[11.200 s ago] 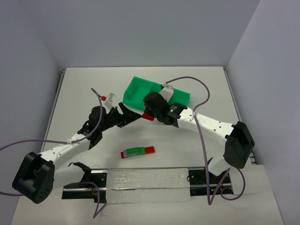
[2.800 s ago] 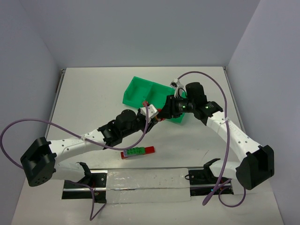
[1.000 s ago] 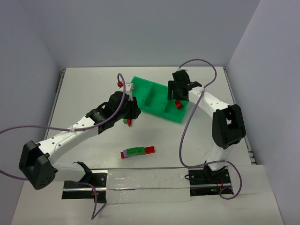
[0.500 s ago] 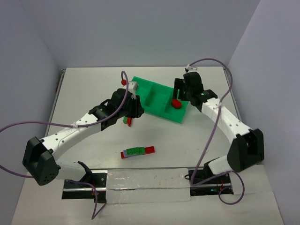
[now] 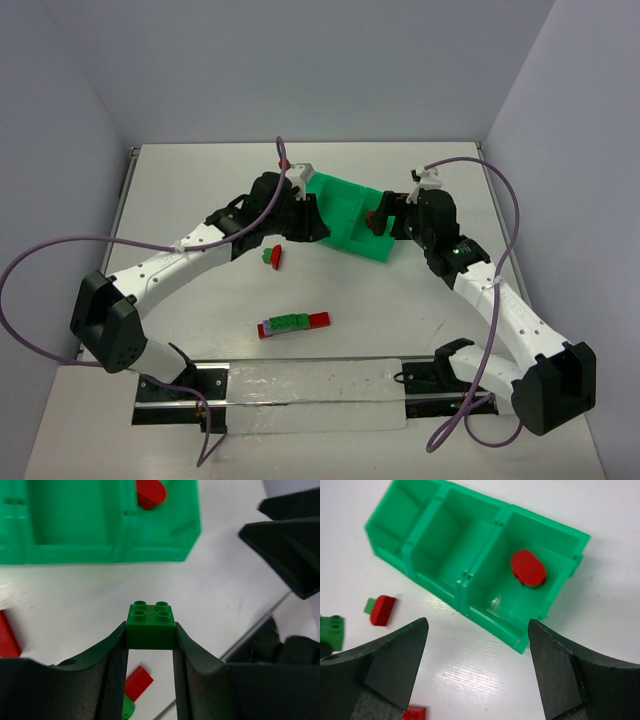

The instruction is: Sort the legos into containers by color

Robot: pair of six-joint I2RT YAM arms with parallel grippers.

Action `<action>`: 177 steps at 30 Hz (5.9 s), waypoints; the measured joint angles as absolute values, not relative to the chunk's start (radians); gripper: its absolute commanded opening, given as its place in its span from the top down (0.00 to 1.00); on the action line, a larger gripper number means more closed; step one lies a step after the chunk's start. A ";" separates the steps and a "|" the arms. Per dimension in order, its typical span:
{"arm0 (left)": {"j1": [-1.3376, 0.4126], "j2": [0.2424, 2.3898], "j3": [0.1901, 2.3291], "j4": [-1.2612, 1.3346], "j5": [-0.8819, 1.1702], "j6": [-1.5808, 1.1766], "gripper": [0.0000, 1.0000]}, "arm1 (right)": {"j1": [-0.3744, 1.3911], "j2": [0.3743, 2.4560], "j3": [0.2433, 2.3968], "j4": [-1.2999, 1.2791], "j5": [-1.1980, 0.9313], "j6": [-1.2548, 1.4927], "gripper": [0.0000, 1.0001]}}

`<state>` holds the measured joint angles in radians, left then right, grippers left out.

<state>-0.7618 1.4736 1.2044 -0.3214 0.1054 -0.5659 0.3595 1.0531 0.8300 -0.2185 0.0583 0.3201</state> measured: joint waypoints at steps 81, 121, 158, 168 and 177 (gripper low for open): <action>-0.674 1.587 1.127 -0.471 -0.469 -0.893 0.12 | 0.360 0.726 0.666 -0.252 -0.049 0.407 0.18; -0.579 1.801 1.180 -0.690 -0.353 -1.551 0.31 | 0.360 0.756 0.666 -0.261 -0.084 0.403 0.18; -0.660 1.477 1.146 -0.420 -0.297 -1.319 1.00 | 0.523 0.846 0.681 -0.154 -0.227 0.444 0.16; -0.720 1.558 1.229 -0.394 -0.209 -1.252 1.00 | 0.651 1.003 0.746 0.021 -0.207 0.514 0.16; -0.719 1.558 1.229 -0.385 -0.159 -1.244 1.00 | 0.651 1.168 0.809 0.064 -0.081 0.607 0.19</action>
<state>-0.7193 1.5578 1.2294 -0.3847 -0.1594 -1.2438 0.6510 1.1680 0.8087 0.0644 -0.0811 0.6075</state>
